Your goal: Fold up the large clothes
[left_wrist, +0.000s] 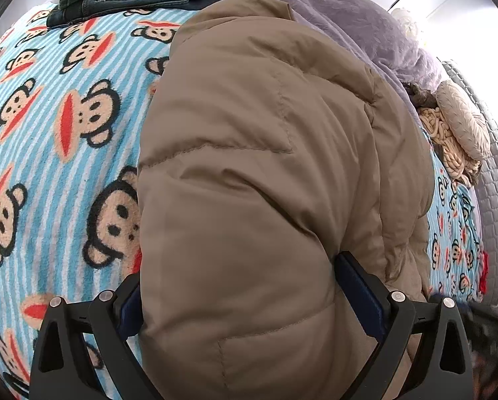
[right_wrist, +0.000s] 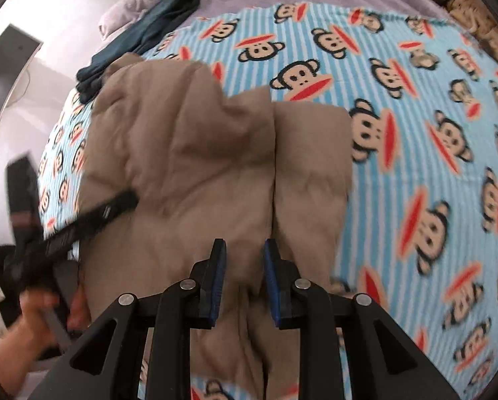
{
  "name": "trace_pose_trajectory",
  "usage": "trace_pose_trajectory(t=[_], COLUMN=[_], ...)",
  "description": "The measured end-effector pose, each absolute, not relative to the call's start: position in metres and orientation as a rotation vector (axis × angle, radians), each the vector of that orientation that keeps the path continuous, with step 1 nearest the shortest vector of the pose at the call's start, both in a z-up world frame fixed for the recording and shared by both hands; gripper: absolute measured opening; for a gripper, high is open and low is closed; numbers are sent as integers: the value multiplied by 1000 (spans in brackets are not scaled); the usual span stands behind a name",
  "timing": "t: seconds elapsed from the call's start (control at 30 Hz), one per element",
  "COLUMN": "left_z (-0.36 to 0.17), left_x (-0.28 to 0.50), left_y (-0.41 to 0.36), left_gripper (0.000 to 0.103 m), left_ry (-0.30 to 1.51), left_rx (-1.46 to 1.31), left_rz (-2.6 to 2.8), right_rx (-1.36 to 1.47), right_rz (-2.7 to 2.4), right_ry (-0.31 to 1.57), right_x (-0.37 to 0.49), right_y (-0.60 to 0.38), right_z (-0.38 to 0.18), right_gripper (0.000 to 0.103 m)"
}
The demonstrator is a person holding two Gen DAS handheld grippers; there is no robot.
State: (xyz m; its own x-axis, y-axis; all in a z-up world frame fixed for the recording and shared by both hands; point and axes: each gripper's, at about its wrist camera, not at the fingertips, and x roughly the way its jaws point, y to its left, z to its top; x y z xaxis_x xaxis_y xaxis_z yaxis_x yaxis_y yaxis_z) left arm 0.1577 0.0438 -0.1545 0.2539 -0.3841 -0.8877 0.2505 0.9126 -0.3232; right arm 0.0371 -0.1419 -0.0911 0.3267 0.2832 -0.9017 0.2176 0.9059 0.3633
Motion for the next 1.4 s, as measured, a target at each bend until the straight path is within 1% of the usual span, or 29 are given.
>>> trace_pose_trajectory(t=[0.07, 0.13, 0.33, 0.47, 0.6, 0.77, 0.93, 1.07, 1.2, 1.4], left_z=[-155, -156, -157, -150, -137, -116, -101, -115, -129, -123], left_x=[159, 156, 145, 140, 129, 110, 79, 53, 45, 44], left_y=[43, 51, 51, 47, 43, 65, 81, 85, 83, 81], left_gripper=[101, 101, 102, 102, 102, 102, 102, 102, 102, 102], left_ry=[1240, 1236, 1207, 1207, 1197, 1189, 1178, 1210, 1224, 1226], left_rx=[-127, -127, -92, -46, 12, -42, -20, 56, 76, 96], left_rz=[-433, -437, -431, -414, -401, -381, -378, -371, -356, -338], right_rx=[442, 416, 392, 347, 367, 371, 385, 386, 363, 346], right_rz=[35, 32, -25, -26, -26, -35, -47, -52, -55, -68], right_ry=[1257, 1296, 1326, 1333, 1336, 1332, 1323, 1321, 1332, 1354], right_x=[21, 13, 13, 16, 14, 12, 12, 9, 9, 8], right_y=[-135, -127, -122, -116, -120, -121, -122, -122, -118, -113], right_z=[-89, -99, -138, -150, -151, -148, -149, -150, -152, -141], right_gripper=[26, 26, 26, 29, 29, 30, 31, 32, 32, 33])
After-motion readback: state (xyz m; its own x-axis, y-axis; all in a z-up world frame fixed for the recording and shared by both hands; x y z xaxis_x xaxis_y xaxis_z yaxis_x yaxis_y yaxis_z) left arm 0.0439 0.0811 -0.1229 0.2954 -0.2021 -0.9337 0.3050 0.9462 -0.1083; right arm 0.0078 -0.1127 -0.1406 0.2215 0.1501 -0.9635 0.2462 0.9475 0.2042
